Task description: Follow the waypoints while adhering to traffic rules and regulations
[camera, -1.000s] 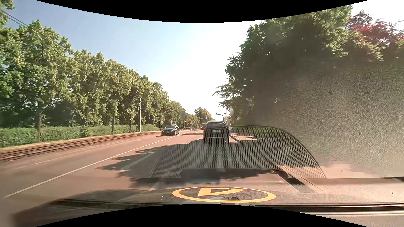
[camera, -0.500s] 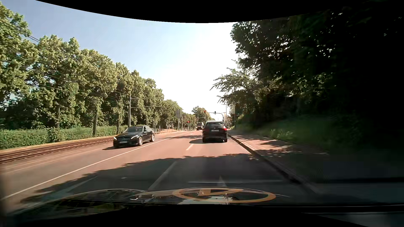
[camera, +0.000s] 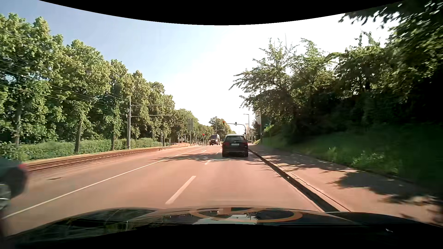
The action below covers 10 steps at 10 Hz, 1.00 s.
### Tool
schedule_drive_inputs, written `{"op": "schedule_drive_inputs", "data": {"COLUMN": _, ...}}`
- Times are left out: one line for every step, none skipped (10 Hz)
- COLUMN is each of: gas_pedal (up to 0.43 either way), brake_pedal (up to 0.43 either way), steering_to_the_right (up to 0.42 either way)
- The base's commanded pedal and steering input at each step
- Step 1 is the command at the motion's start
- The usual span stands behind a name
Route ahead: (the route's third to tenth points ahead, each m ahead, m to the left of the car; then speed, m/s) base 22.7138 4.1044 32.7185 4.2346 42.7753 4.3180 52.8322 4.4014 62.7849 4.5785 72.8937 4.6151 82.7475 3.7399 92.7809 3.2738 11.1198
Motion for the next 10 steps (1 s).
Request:
{"op": "schedule_drive_inputs", "data": {"gas_pedal": 0.22, "brake_pedal": 0.0, "steering_to_the_right": -0.004}}
{"op": "schedule_drive_inputs", "data": {"gas_pedal": 0.22, "brake_pedal": 0.0, "steering_to_the_right": -0.004}}
{"op": "schedule_drive_inputs", "data": {"gas_pedal": 0.22, "brake_pedal": 0.0, "steering_to_the_right": -0.004}}
{"op": "schedule_drive_inputs", "data": {"gas_pedal": 0.22, "brake_pedal": 0.0, "steering_to_the_right": -0.004}}
{"op": "schedule_drive_inputs", "data": {"gas_pedal": 0.22, "brake_pedal": 0.0, "steering_to_the_right": -0.004}}
{"op": "schedule_drive_inputs", "data": {"gas_pedal": 0.22, "brake_pedal": 0.0, "steering_to_the_right": -0.003}}
{"op": "schedule_drive_inputs", "data": {"gas_pedal": 0.22, "brake_pedal": 0.0, "steering_to_the_right": -0.002}}
{"op": "schedule_drive_inputs", "data": {"gas_pedal": 0.22, "brake_pedal": 0.0, "steering_to_the_right": -0.002}}
{"op": "schedule_drive_inputs", "data": {"gas_pedal": 0.22, "brake_pedal": 0.0, "steering_to_the_right": -0.002}}
{"op": "schedule_drive_inputs", "data": {"gas_pedal": 0.22, "brake_pedal": 0.0, "steering_to_the_right": -0.002}}
